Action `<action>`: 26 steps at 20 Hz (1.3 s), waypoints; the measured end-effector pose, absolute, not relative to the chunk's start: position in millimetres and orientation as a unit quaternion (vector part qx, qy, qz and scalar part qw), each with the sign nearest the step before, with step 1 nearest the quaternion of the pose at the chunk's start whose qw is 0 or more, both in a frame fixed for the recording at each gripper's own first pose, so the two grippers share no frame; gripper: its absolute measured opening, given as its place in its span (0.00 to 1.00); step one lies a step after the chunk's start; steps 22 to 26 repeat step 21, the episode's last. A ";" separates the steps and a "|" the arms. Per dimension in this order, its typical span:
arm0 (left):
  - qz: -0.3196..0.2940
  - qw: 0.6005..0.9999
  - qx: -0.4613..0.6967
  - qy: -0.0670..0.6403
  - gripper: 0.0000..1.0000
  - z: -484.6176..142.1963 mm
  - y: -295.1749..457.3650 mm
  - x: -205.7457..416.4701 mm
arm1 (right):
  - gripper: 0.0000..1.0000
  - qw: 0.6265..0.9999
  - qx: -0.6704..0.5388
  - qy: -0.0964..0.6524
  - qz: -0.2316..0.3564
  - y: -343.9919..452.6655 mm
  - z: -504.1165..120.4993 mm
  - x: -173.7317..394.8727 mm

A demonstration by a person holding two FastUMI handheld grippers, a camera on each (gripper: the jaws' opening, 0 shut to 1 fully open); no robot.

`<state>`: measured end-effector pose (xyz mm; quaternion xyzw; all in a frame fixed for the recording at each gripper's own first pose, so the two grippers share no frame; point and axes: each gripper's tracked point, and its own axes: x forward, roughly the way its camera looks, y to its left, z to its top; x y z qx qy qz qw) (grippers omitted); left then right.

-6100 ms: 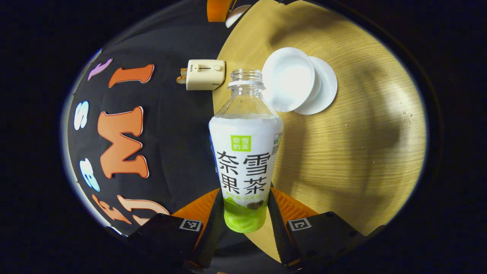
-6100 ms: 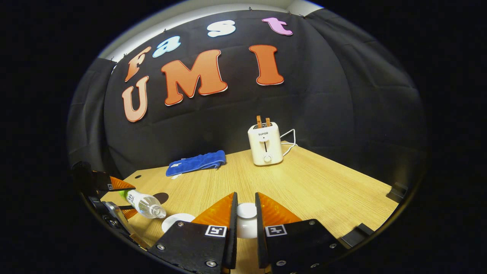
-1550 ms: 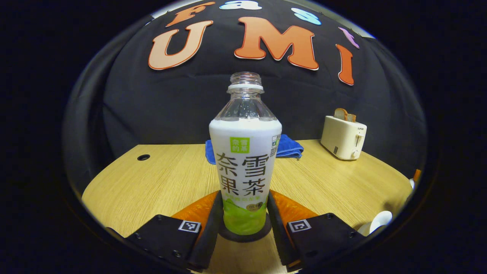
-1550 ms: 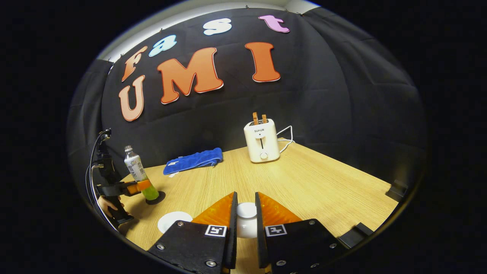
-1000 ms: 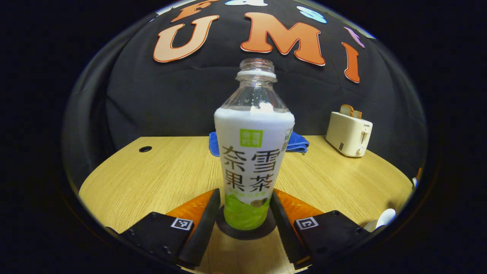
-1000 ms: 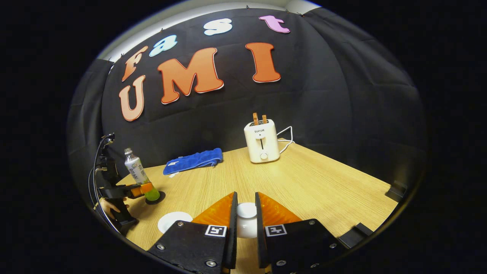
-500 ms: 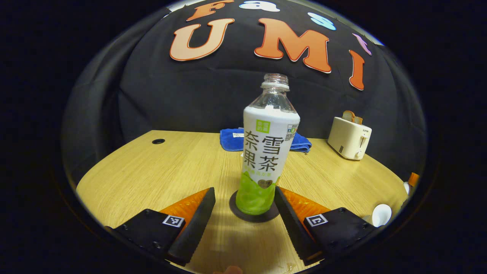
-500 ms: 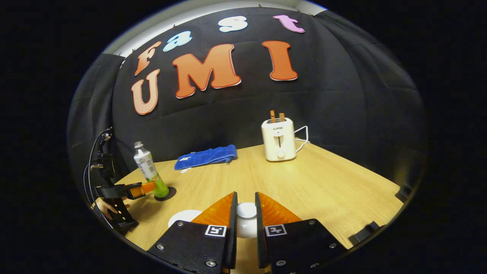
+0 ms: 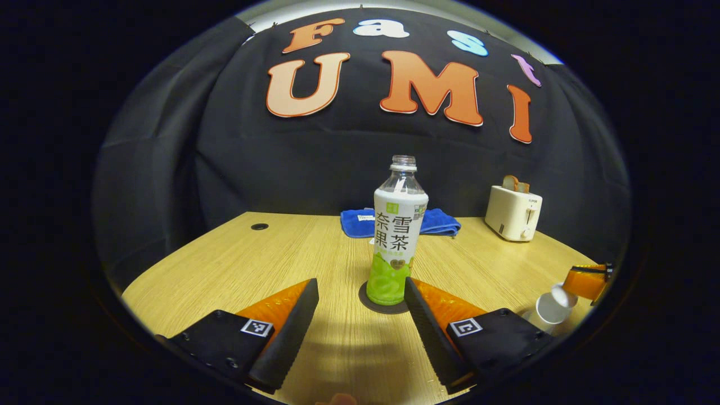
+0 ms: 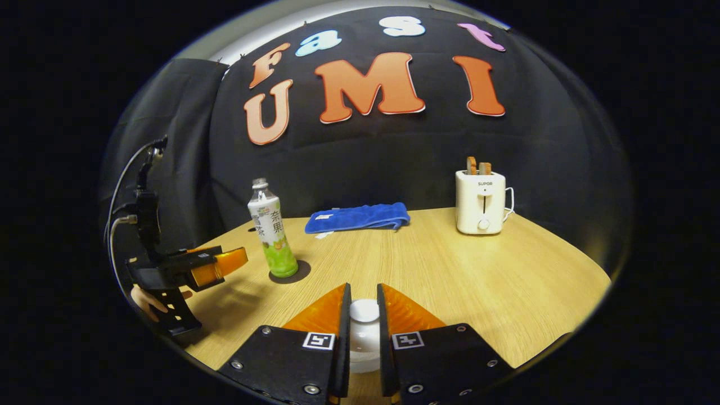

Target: Open the teacup lid with one hand, grasp the water bottle and pour water into the teacup with the other hand; after pouring, place the water bottle on the coaster and then close the teacup lid.

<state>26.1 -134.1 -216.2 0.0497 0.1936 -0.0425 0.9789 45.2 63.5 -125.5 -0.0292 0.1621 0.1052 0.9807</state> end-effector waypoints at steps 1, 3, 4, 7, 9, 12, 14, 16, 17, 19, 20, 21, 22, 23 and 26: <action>-0.040 0.980 0.056 0.189 0.98 -214.0 -131.5 26.2 | 0.23 0.980 -0.033 0.165 0.106 64.8 -129.0 45.7; -0.038 0.980 0.068 0.181 0.97 -210.1 -127.8 26.7 | 0.23 0.979 -0.035 0.171 0.106 66.4 -134.0 46.4; -0.037 0.981 0.070 0.179 0.98 -209.1 -126.5 26.5 | 0.23 0.979 -0.033 0.173 0.106 65.9 -134.4 46.2; -0.033 0.981 0.069 0.177 0.98 -206.8 -126.1 23.5 | 0.26 0.978 -0.031 0.179 0.107 66.0 -138.2 46.0; -0.033 0.982 0.068 0.175 0.98 -205.2 -128.0 23.3 | 0.30 0.977 -0.029 0.177 0.112 67.4 -135.4 45.1; -0.036 0.981 0.070 0.175 0.98 -204.6 -127.6 21.2 | 0.35 0.980 -0.029 0.164 0.107 64.3 -124.3 43.2; -0.037 0.982 0.070 0.170 0.98 -202.9 -128.5 21.0 | 0.41 0.983 -0.036 0.150 0.098 57.0 -111.9 39.8; -0.039 0.983 0.069 0.168 0.96 -202.0 -129.0 21.1 | 0.59 0.986 -0.051 0.133 0.083 47.4 -97.4 36.0; -0.041 0.983 0.069 0.163 0.96 -199.3 -130.0 21.2 | 0.74 0.988 -0.060 0.124 0.074 41.7 -90.4 33.6; -0.043 0.985 0.070 0.153 0.98 -196.5 -130.4 21.9 | 0.87 0.990 -0.073 0.106 0.060 32.7 -75.6 28.6; -0.043 0.986 0.069 0.149 0.98 -195.3 -130.8 22.8 | 0.89 0.991 -0.074 0.098 0.055 29.4 -68.5 25.5; -0.043 0.986 0.066 0.148 0.98 -195.3 -131.3 22.5 | 0.95 0.992 -0.072 0.092 0.052 26.7 -63.3 23.2; -0.043 0.986 0.066 0.148 0.98 -195.3 -131.3 22.5 | 0.95 0.992 -0.072 0.092 0.052 26.7 -63.3 23.2; -0.043 0.986 0.066 0.148 0.98 -195.3 -131.3 22.5 | 0.95 0.992 -0.072 0.092 0.052 26.7 -63.3 23.2; -0.043 0.986 0.066 0.148 0.98 -195.3 -131.3 22.5 | 0.95 0.992 -0.072 0.092 0.052 26.7 -63.3 23.2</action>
